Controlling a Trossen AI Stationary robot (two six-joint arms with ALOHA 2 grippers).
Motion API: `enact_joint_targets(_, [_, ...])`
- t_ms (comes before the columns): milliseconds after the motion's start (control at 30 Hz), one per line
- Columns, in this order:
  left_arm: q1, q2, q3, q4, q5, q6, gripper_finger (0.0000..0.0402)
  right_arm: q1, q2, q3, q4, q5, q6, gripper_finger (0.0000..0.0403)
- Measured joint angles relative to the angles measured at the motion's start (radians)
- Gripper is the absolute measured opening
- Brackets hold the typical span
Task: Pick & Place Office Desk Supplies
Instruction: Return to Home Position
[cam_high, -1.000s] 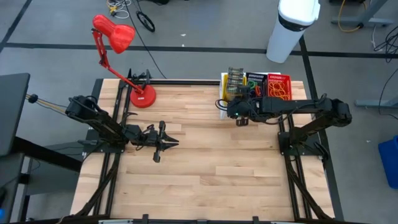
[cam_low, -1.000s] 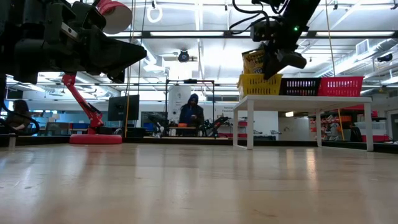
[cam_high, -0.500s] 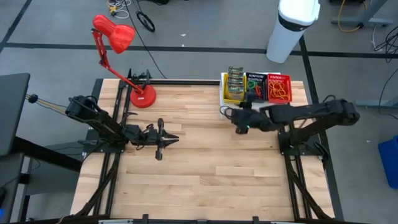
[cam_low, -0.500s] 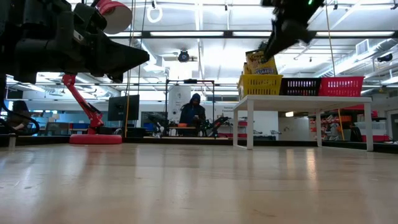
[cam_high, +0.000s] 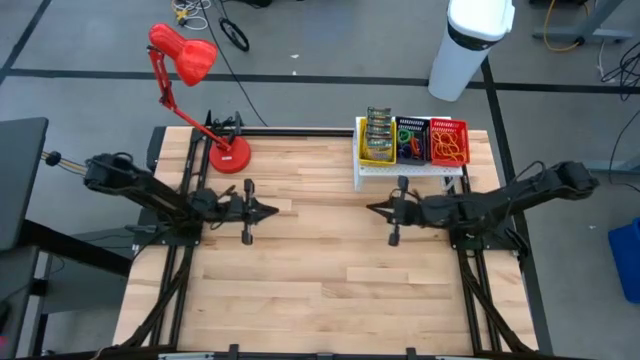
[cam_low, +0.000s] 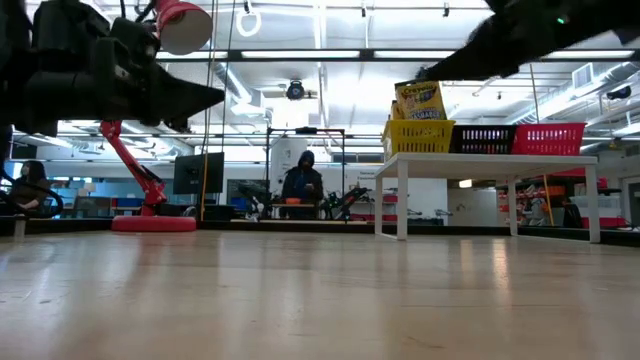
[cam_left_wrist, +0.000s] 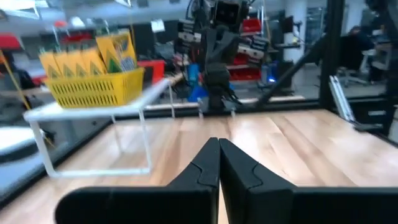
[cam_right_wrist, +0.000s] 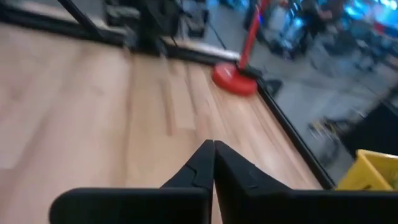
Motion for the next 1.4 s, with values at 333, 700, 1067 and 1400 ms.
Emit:
enact_joint_targets(333, [0.095,-0.251,-0.007,-0.322,0.055,0.006,0.0005,0.000,-0.250,-0.368,0.411,-0.158,-0.050,0.0004])
enact_joint_targets(700, [0.101,-0.572,-0.007,-0.720,0.085,-0.001,0.0006,0.000,-0.707,-0.488,0.135,-0.142,-0.061,0.0005])
enact_joint_targets(1067, [0.292,-0.802,-0.007,-0.941,0.312,-0.082,0.0006,-0.002,-0.990,-0.496,-0.116,-0.164,-0.069,0.0002])
enact_joint_targets(1400, [0.347,-0.949,-0.007,-0.955,0.289,-0.118,0.0008,-0.002,-0.991,-0.500,-0.106,-0.094,-0.076,0.0002])
